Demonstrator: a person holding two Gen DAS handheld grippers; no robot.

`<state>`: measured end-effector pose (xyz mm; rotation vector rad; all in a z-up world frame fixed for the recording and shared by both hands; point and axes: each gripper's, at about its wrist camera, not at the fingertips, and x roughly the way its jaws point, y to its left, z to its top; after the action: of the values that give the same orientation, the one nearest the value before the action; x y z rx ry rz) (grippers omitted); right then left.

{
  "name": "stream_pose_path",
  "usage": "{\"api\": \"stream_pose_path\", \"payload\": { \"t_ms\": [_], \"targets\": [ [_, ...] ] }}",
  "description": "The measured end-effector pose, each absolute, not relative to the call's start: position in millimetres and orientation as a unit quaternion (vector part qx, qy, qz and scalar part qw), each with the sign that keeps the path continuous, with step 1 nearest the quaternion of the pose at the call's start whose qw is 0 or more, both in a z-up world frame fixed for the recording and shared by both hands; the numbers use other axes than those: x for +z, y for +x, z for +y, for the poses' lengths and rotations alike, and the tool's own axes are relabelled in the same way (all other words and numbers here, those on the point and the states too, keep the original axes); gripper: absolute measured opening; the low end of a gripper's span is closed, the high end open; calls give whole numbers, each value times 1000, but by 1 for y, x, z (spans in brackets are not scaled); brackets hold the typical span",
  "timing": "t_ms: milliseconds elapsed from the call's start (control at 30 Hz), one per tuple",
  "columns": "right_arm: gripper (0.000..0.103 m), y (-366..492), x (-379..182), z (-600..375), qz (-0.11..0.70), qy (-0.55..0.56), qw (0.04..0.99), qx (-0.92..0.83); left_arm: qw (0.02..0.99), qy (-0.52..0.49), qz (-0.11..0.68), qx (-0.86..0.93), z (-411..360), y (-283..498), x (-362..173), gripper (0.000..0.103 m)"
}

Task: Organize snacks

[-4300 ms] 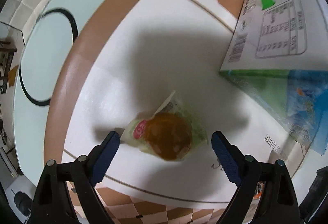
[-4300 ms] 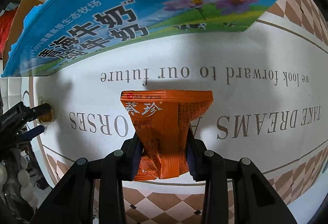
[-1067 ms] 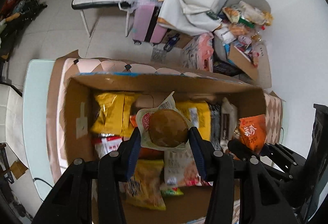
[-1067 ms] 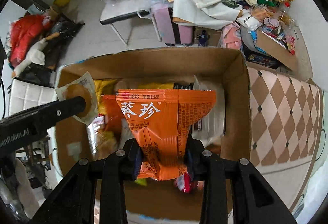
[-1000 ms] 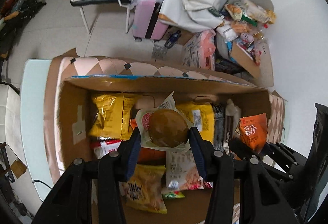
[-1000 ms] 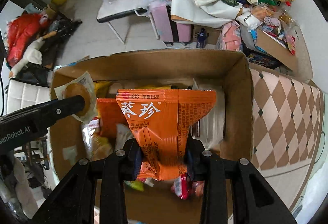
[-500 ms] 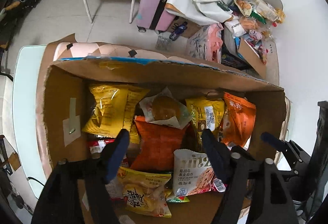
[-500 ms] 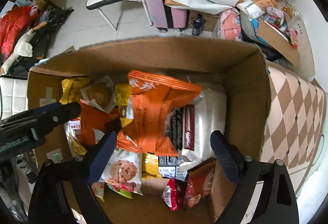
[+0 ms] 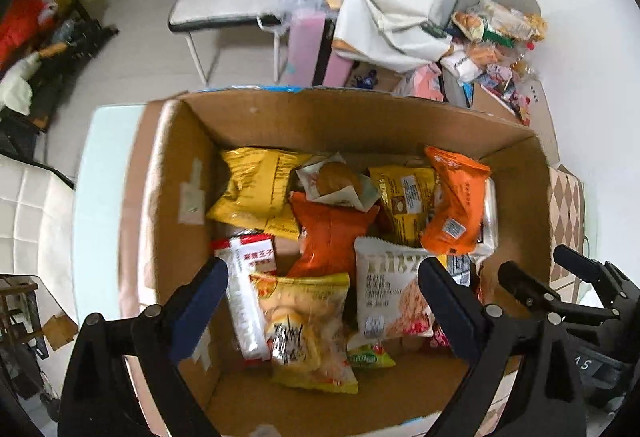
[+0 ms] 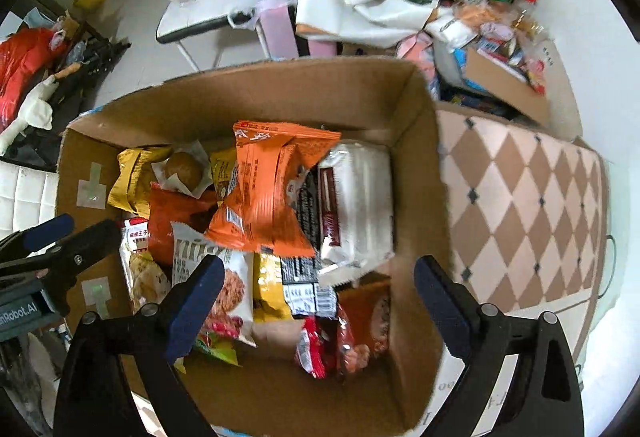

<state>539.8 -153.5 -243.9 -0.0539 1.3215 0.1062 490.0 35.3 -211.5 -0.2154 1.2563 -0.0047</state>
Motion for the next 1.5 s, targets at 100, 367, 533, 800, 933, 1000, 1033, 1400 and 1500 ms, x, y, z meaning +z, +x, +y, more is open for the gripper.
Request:
{"api": "stream_pose_path", "payload": {
  "t_ms": [100,367,533,800,933,1000,1033,1400,1500],
  "targets": [
    [98,520,-230,-157,597,-21,800,49,821,-96,563,6,35,468,-196,97],
    [98,448,-186,-164,545,-27,836,56,863,-82,498,22,23,401,-149,97],
    [98,398,-156,-173,513,-27,855,62,880,-74,468,28,15,352,-121,97],
    [98,312,-97,-186,459,-21,885,76,905,-67,418,30,2,273,-74,97],
    [98,274,-71,-193,437,-14,895,83,914,-60,400,34,-4,241,-57,97],
    [98,254,-56,-197,425,-14,901,85,918,-58,392,32,-7,225,-49,97],
    [98,243,-48,-199,417,-15,905,85,919,-56,389,32,-9,218,-46,97],
    [98,164,8,-217,371,-12,924,89,929,-50,366,28,-24,159,-16,97],
    [98,152,13,-220,370,-10,924,92,931,-47,362,27,-29,150,-11,97]
  ]
}}
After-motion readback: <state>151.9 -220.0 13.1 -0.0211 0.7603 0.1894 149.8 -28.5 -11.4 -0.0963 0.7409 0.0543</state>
